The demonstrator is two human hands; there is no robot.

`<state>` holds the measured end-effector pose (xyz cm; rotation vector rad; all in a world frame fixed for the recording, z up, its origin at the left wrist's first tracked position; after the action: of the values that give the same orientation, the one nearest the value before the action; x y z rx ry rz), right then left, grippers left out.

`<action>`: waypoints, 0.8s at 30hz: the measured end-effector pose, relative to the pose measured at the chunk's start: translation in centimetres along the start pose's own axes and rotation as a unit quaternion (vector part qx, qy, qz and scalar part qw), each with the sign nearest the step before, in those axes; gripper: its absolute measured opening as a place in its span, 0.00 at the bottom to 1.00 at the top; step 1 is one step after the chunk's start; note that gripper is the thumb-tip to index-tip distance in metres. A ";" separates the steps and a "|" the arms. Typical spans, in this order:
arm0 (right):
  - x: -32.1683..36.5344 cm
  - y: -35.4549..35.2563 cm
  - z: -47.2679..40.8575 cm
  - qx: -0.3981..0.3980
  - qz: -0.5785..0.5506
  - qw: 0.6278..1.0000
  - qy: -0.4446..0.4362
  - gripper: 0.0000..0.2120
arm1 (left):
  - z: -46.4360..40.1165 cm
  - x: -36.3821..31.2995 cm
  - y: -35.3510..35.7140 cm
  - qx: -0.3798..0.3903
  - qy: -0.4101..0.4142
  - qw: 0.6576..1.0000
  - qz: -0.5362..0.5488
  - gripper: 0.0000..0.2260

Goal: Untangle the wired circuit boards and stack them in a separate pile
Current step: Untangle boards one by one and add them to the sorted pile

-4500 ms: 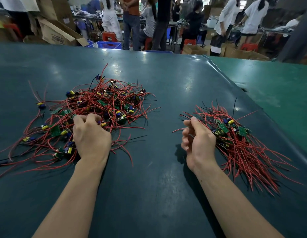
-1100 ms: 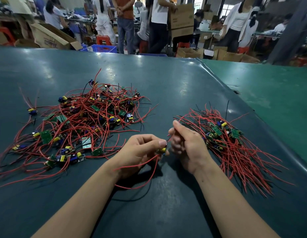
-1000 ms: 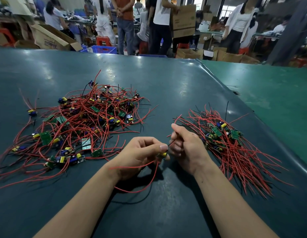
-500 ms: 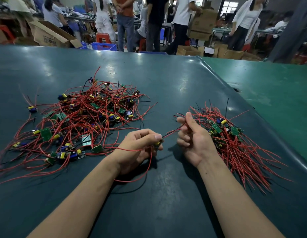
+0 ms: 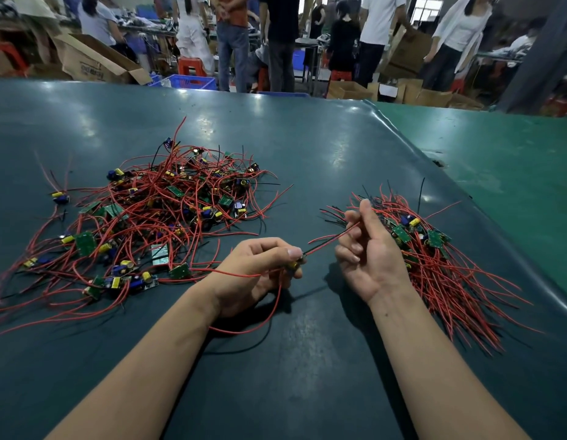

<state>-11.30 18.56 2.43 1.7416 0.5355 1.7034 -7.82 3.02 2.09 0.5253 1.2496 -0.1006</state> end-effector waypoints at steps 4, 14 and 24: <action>0.3 -0.2 -0.2 -0.005 -0.027 1.000 -0.006 0.18 | -0.2 0.1 -0.1 -0.001 -0.005 1.000 0.006 0.05; -0.1 0.0 -0.1 0.010 -0.067 0.997 0.039 0.26 | -0.4 0.3 -0.5 0.003 -0.002 1.000 0.019 0.05; 0.0 -0.2 0.1 0.007 -0.055 0.998 0.039 0.26 | -0.3 0.2 -0.3 0.002 -0.016 1.000 0.026 0.05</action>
<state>-11.16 18.68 2.33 1.6301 0.6678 1.6991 -8.11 2.86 1.76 0.5576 1.2045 -0.0674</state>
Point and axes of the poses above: each hand's wrist, its own z-axis away from the middle knuckle, its own y-axis out of the palm, x = y × z, the point moved 7 cm from there along -z, towards the middle knuckle, and after that the axes turned 10 degrees about -y, right-handed, at the moved point
